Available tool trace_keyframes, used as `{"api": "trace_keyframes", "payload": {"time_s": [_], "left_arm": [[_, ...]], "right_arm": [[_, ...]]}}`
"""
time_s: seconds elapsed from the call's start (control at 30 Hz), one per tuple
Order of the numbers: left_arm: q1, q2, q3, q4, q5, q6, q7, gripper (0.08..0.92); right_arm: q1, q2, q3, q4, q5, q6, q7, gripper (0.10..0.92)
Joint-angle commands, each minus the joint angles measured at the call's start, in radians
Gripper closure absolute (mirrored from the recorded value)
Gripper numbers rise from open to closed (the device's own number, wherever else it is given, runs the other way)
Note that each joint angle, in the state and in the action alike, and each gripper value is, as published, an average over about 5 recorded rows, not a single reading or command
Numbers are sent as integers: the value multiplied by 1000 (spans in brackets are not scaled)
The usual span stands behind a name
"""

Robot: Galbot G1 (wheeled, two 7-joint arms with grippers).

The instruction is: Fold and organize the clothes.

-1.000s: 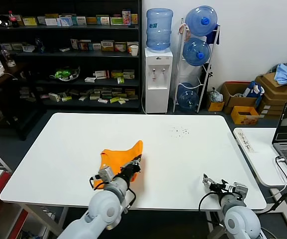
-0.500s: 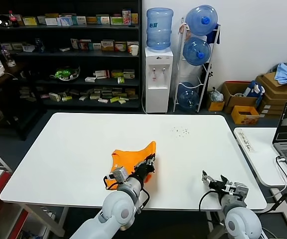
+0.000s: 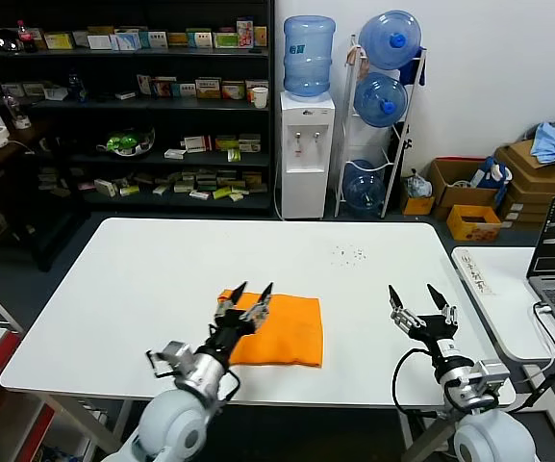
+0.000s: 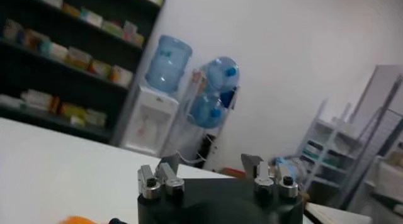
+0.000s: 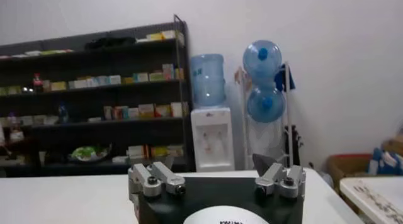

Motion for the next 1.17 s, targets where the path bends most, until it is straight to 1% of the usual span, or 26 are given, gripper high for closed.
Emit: {"api": "trace_keyframes", "payload": {"time_s": [0.03,0.17,0.27,0.37,0.57,1.17], "left_arm": [[375,20,-494,232,202,-457,327,257],[406,-36,-565,258,153,-534,388,187],[407,-74,-600,246,131,-550,416,178],[403,-92,-614,234,129,-558,436,177],[404,-95,-609,221,135,-563,464,177],[401,-91,-594,224,134,-563,466,177]], "right_arm": [[-156,138,98,-29,-333,233,-175,203],[-181,190,135,-84,-324,288,-191,203],[-185,204,156,-118,-304,334,-192,203],[-169,214,178,-152,-290,373,-191,203],[-149,247,213,-166,-278,395,-210,203],[-154,266,213,-168,-301,389,-224,203]]}}
